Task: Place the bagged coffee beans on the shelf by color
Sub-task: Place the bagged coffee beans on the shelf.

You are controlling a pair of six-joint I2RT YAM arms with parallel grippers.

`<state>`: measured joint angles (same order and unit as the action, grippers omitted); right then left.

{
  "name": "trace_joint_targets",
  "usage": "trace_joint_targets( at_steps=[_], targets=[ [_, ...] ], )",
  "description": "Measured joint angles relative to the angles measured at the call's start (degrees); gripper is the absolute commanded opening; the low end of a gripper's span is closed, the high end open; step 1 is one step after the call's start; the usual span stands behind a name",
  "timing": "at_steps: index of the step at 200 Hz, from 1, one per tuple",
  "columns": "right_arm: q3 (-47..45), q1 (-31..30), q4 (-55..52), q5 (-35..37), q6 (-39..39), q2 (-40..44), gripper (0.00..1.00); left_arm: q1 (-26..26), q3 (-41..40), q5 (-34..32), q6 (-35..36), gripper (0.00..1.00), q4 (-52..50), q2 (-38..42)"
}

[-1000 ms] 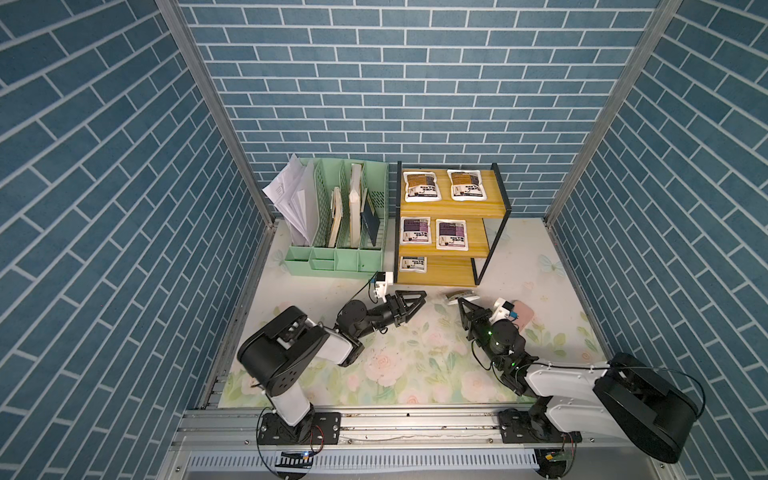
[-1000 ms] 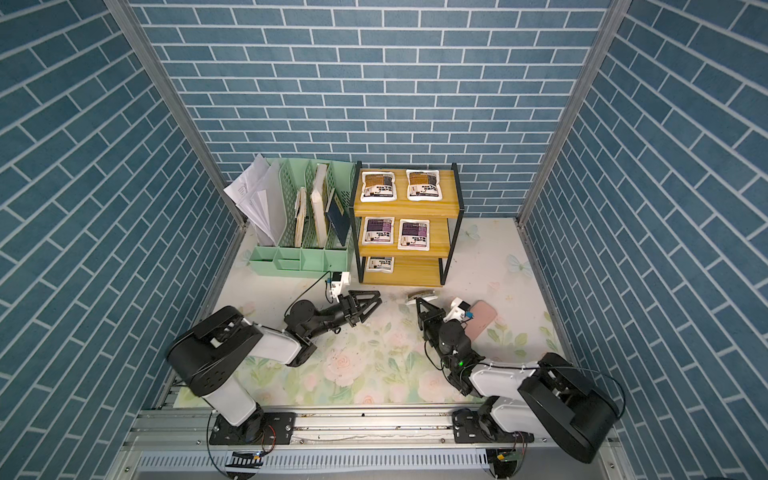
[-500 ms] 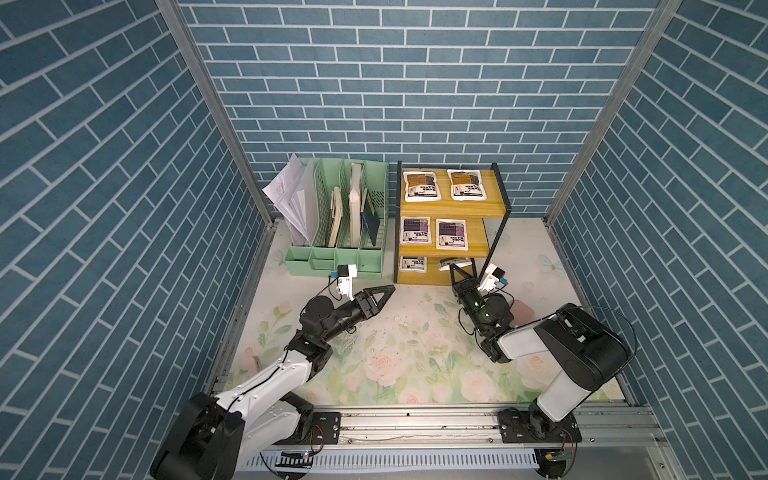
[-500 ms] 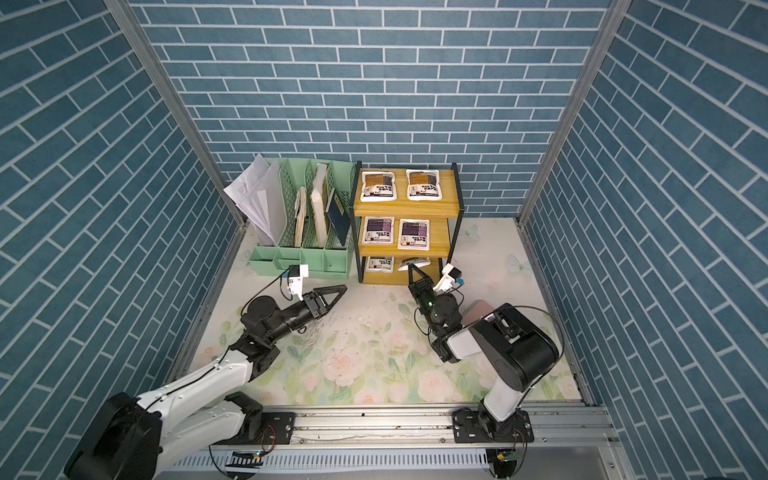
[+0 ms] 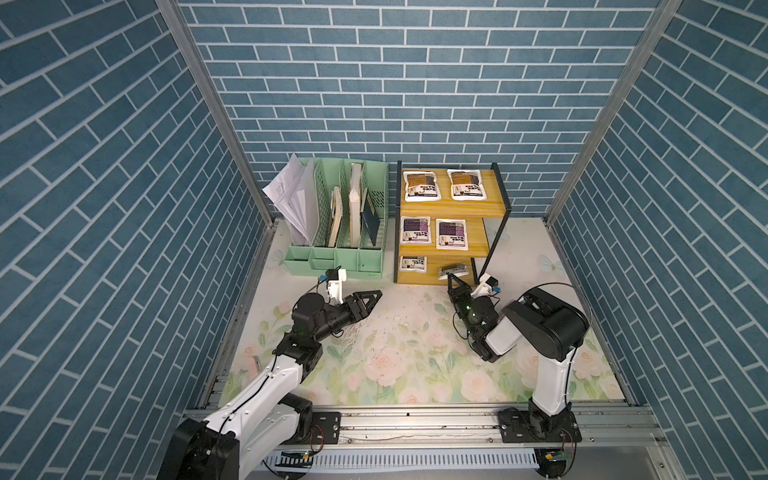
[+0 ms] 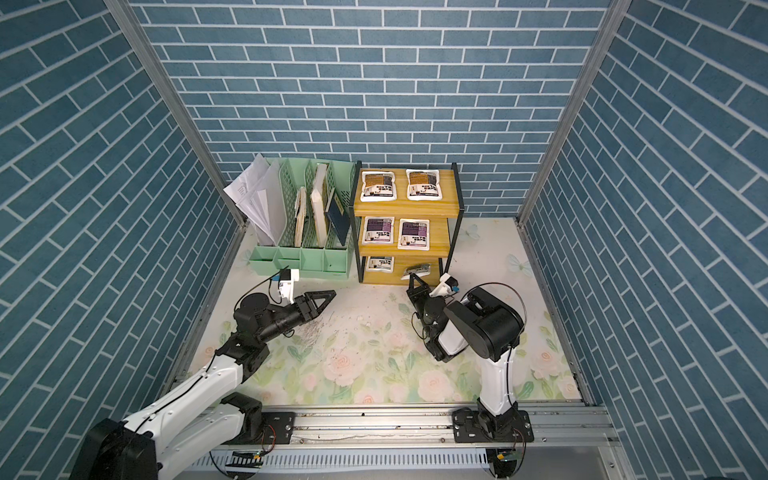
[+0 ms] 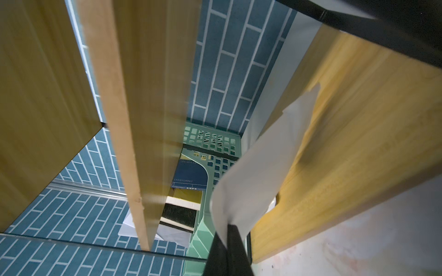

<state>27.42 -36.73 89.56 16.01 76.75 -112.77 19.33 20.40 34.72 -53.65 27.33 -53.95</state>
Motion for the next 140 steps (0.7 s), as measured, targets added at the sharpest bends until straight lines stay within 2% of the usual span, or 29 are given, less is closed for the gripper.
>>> trace_joint_targets(
  at_steps=[58, 102, 140],
  targets=[
    [7.78, 0.96, -6.88, 1.33, 5.77, -5.38, 0.00, -0.96, 0.79, 0.96, 1.95, 0.55, -3.13, 0.00],
    [10.93, 1.07, -18.75, 2.08, 10.56, -5.49, 0.00, -1.07, 1.22, 0.98, 2.73, 0.55, -3.65, -0.13],
    [11.87, 1.46, -23.26, 3.37, 13.05, -5.55, 0.00, -1.07, 1.29, 1.16, 3.13, 0.55, -3.74, -0.70]
  ],
)
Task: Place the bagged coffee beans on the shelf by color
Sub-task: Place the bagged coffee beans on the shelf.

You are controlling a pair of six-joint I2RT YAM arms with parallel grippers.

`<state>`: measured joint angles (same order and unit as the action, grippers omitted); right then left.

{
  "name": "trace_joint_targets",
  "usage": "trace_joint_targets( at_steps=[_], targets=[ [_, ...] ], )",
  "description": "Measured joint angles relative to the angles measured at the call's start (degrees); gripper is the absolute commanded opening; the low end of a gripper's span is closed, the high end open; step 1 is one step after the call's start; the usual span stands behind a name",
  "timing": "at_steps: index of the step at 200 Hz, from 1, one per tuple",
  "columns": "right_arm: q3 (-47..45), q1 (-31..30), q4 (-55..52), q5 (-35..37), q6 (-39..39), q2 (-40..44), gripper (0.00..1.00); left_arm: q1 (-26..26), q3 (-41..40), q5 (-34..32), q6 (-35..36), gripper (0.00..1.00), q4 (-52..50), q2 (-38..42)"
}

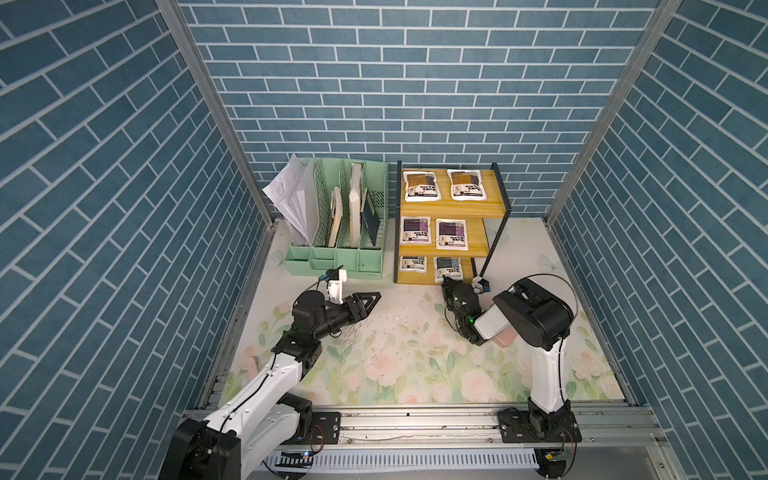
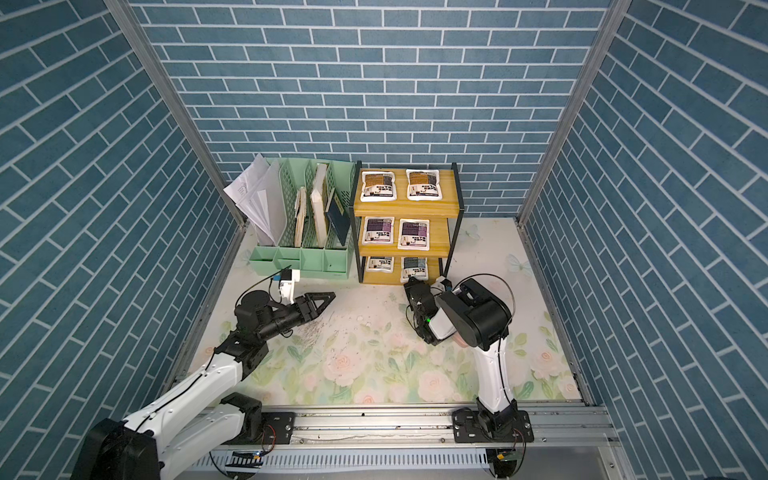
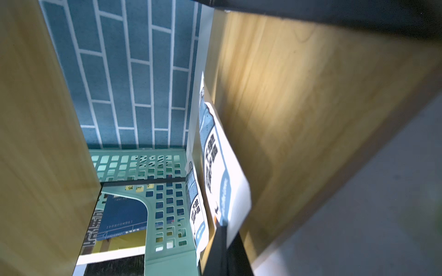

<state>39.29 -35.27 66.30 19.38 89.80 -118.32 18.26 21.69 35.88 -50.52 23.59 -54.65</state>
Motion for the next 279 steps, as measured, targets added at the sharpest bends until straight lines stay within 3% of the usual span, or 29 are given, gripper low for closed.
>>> trace_joint_targets(
  at_steps=[160, 222, 279],
  targets=[
    [4.81, 2.01, 1.36, -0.28, 1.44, -2.67, 0.00, -0.02, 0.90, 0.44, 1.99, 0.55, -3.23, -0.11],
    [3.82, 2.51, 6.54, -1.64, 1.25, -2.67, 0.00, -0.17, 0.90, 0.46, 2.69, 0.54, -3.43, -0.11],
    [6.32, 4.07, 4.68, -4.26, 0.76, -3.17, 0.00, -0.59, 0.90, 0.46, 3.04, 0.54, -4.04, -0.09]
  ],
)
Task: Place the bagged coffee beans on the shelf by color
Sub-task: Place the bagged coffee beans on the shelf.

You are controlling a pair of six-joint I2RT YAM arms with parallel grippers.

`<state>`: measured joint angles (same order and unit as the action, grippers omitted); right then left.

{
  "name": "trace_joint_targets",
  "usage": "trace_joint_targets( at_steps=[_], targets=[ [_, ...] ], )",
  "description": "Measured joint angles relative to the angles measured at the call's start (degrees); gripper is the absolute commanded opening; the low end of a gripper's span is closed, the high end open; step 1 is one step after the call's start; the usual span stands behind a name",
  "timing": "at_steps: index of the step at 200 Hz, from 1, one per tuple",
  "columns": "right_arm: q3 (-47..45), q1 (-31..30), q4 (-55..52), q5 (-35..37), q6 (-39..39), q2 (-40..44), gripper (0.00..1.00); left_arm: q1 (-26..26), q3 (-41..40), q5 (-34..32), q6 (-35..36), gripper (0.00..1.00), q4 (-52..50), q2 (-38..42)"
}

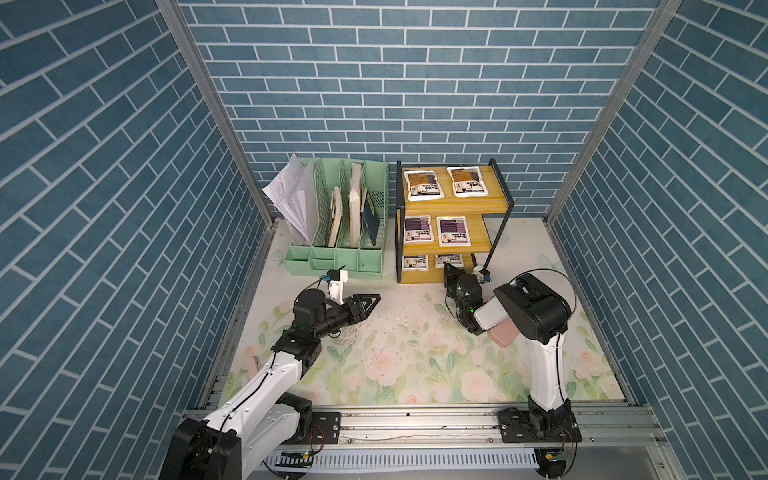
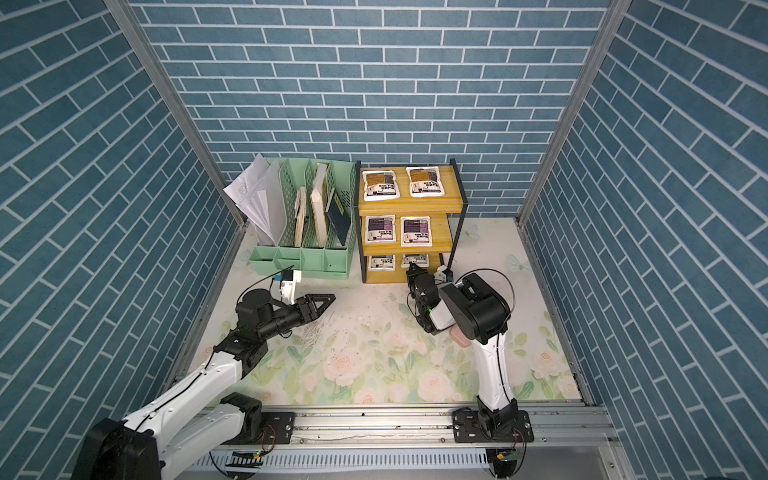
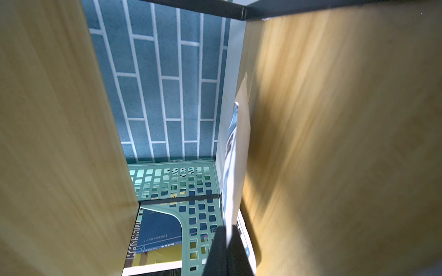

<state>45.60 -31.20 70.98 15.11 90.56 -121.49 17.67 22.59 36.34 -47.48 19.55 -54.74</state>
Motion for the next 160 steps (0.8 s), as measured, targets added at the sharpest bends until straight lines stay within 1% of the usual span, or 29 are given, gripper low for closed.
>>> trace_joint_targets(
  at_steps=[70, 114, 130, 160],
  targets=[
    [1.57, 0.92, -0.70, -0.37, -1.16, -0.52, 0.00, -0.52, 0.00, 0.20, 0.63, 0.54, -1.29, 0.17],
    [1.57, 2.03, -0.68, -2.03, -4.09, -0.61, 0.00, -0.85, 0.00, 0.44, 0.94, 0.54, -1.95, 0.20],
    [1.62, 2.29, -0.28, -2.49, -4.81, -1.16, 0.05, -0.90, 0.00, 0.44, 1.03, 0.54, -1.97, 0.20],
    [2.08, 2.40, -0.39, -3.08, -5.29, -2.62, 0.19, -0.94, 0.00, 0.66, 1.09, 0.54, -2.14, 0.20]
  ],
)
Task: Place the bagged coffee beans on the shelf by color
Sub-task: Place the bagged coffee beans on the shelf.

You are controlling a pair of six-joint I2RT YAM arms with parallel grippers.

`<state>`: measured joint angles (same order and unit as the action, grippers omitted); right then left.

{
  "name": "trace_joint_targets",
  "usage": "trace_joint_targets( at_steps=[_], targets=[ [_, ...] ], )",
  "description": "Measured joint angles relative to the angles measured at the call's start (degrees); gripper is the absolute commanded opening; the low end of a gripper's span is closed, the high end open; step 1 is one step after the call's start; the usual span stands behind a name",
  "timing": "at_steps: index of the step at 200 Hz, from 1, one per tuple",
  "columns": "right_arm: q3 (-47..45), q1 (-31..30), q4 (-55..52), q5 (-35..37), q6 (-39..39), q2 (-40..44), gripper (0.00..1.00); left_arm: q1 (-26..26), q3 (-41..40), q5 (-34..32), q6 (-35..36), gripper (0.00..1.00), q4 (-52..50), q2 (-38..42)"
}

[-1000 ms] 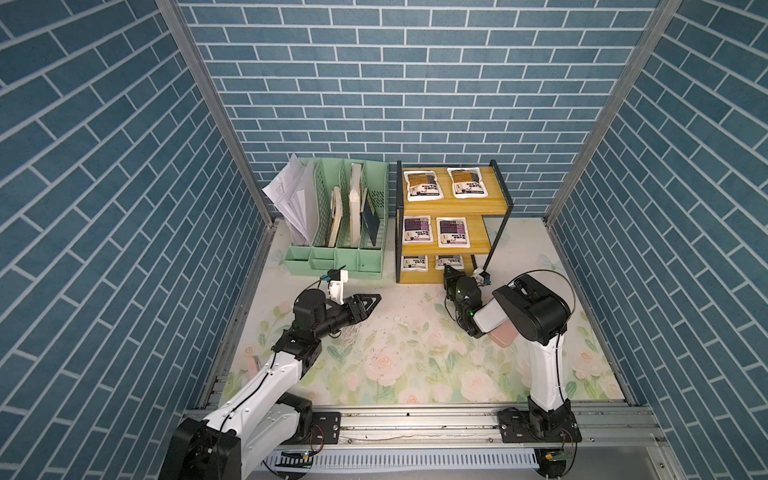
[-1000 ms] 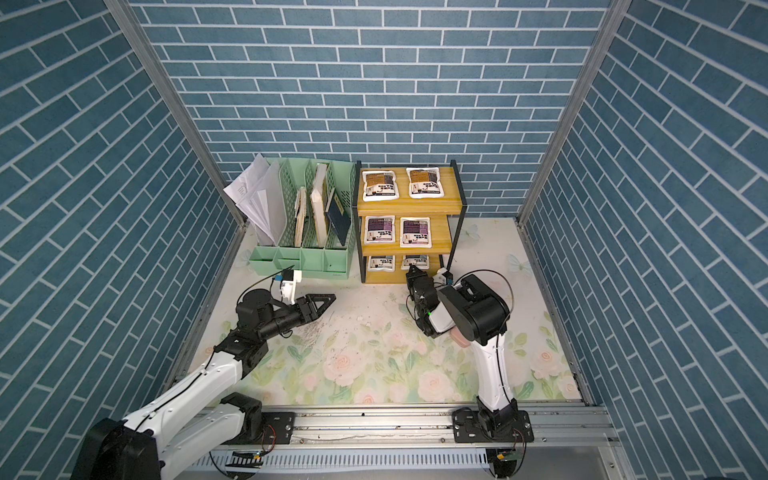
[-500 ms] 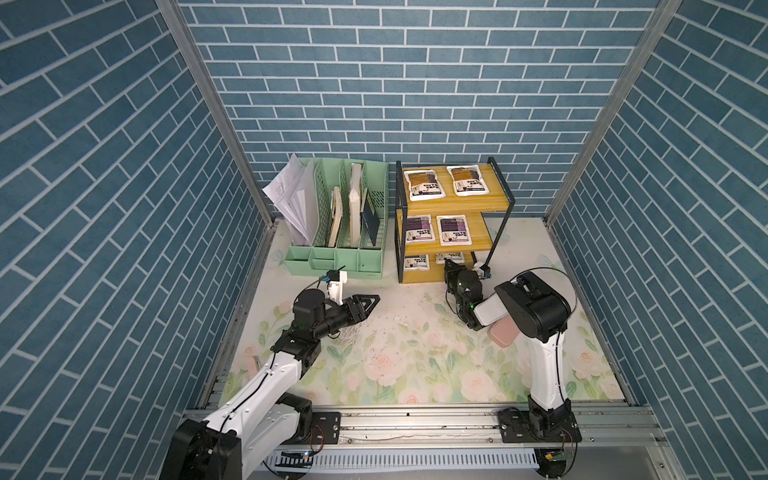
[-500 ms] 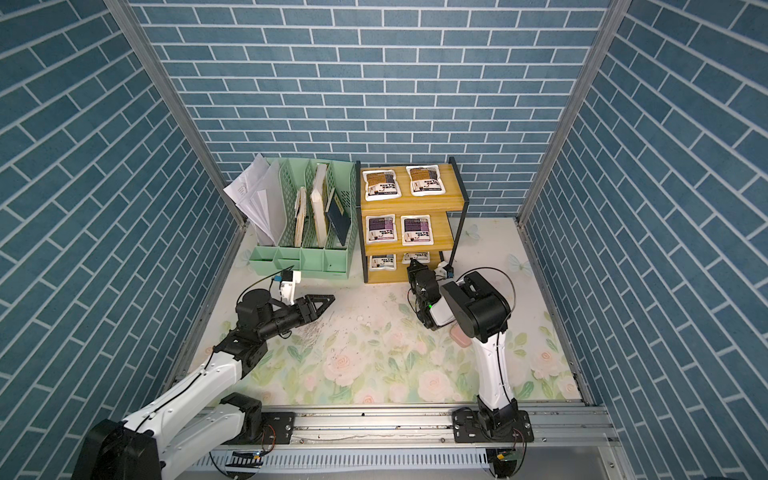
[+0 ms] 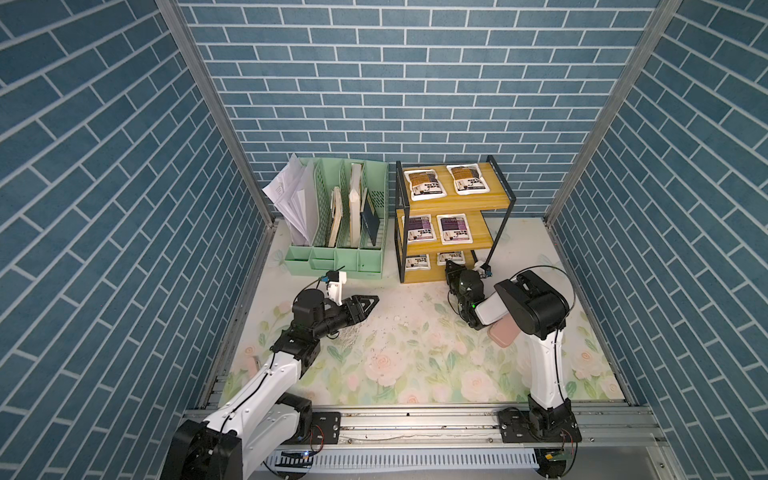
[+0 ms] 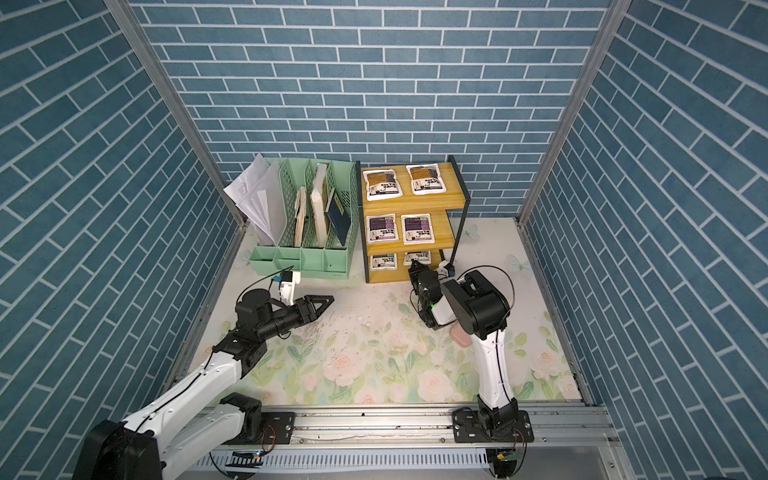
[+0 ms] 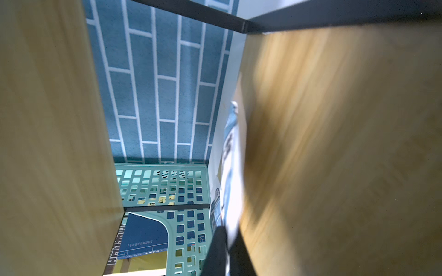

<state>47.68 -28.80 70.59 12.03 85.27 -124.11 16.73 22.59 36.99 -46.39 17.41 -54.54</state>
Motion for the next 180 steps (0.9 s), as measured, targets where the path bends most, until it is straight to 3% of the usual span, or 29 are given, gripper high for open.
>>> trace_joint_targets(
  at_steps=[25, 65, 123, 154, 180],
  targets=[
    [0.28, 0.07, -1.09, -0.02, -0.04, -0.28, 0.22, -0.11, 0.00, 0.17, 0.20, 0.54, -0.04, 0.00],
    [0.24, 0.09, -3.39, 0.55, 1.27, -0.02, 0.43, -0.37, 0.00, 0.20, 0.46, 0.54, -0.07, 0.00],
    [-1.22, 0.22, -6.62, 1.46, 2.19, 3.30, 0.54, -0.50, 0.00, 0.22, 0.70, 0.54, -0.09, 0.00],
    [-5.53, 0.90, -10.08, 2.10, 2.99, 8.50, 0.60, -0.59, 0.00, 0.20, 0.79, 0.54, -0.09, 0.00],
    [-11.67, 1.20, -16.50, 1.60, 2.95, 17.81, 0.60, -0.61, 0.00, 0.15, 0.83, 0.54, -0.13, 0.00]
  ],
)
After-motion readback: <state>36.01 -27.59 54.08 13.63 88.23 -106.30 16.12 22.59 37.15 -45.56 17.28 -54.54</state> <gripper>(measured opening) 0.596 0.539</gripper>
